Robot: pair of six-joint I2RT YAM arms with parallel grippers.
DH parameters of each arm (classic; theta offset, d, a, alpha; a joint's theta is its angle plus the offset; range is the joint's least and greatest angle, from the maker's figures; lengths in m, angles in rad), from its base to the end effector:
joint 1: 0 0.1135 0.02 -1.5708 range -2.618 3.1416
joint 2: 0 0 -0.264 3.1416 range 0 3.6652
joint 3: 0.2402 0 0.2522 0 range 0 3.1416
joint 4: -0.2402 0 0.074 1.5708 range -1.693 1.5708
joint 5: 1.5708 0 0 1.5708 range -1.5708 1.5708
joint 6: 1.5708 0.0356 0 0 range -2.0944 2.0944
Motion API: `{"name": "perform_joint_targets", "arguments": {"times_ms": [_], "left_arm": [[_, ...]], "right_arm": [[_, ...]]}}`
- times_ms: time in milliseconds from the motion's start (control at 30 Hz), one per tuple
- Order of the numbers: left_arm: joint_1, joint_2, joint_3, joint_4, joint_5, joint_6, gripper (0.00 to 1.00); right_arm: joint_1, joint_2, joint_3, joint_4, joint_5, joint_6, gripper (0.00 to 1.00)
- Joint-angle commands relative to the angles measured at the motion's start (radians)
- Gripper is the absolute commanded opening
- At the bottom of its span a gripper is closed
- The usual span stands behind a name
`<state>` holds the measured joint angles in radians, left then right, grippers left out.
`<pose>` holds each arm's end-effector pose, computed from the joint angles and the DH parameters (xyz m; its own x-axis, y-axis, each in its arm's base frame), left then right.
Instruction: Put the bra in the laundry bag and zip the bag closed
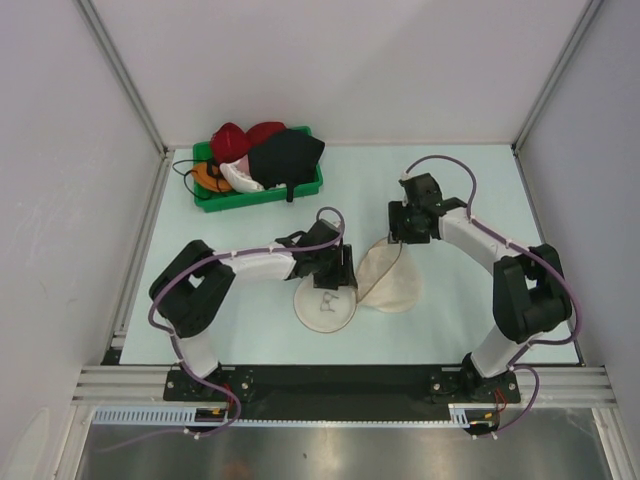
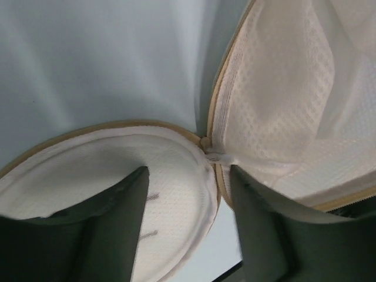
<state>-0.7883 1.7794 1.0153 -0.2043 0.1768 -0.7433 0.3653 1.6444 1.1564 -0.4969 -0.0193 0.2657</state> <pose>0.2457 -0.2560 0.1558 -0.9477 0.0084 -0.3191 0.1726 0.8544 -0.4901 0.3215 0.1237 0.2236 -0.8473 -0.0430 -0.5293 -0.1499 0.9756 0.1607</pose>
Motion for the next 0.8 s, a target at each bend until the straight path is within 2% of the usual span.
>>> {"name": "perform_joint_targets", "arguments": {"times_ms": [0,67,100,167,200,233,300,400,533,633,667,767], "left_arm": [[0.006,0.071,0.028,-0.014,-0.068,-0.002,0.41],[0.008,0.071,0.046,-0.041,-0.097,0.016,0.25],[0.008,0.057,0.051,-0.053,-0.112,0.034,0.16],[0.008,0.026,0.06,-0.096,-0.17,0.05,0.0],[0.009,-0.009,0.062,-0.11,-0.175,0.071,0.0],[0.009,-0.035,0.066,-0.153,-0.241,0.081,0.0],[0.011,-0.086,0.075,-0.194,-0.292,0.108,0.0],[0.029,-0.224,0.065,-0.256,-0.344,0.143,0.0],[0.083,-0.455,0.048,-0.349,-0.378,0.188,0.0],[0.11,-0.552,0.032,-0.354,-0.269,0.252,0.0],[0.113,-0.598,0.029,-0.359,-0.243,0.255,0.06],[0.119,-0.678,0.0,-0.34,-0.154,0.257,0.35]], "right_arm": [[0.0,0.034,0.058,0.024,0.018,-0.032,0.43],[0.0,0.041,0.058,0.031,0.018,-0.039,0.35],[-0.002,0.043,0.062,0.029,0.018,-0.042,0.22],[-0.002,0.045,0.075,0.014,0.018,-0.048,0.13],[0.001,0.04,0.081,0.005,0.018,-0.048,0.02],[0.007,0.031,0.091,-0.011,0.057,-0.049,0.0],[0.047,-0.014,0.115,-0.049,0.123,-0.052,0.0],[0.105,-0.087,0.167,-0.104,0.128,-0.03,0.0],[0.149,-0.21,0.175,-0.099,0.038,0.068,0.0],[0.153,-0.293,0.141,-0.048,-0.1,0.151,0.0],[0.153,-0.319,0.128,-0.036,-0.125,0.165,0.0],[0.11,-0.405,0.042,-0.028,-0.052,0.162,0.0]]}}
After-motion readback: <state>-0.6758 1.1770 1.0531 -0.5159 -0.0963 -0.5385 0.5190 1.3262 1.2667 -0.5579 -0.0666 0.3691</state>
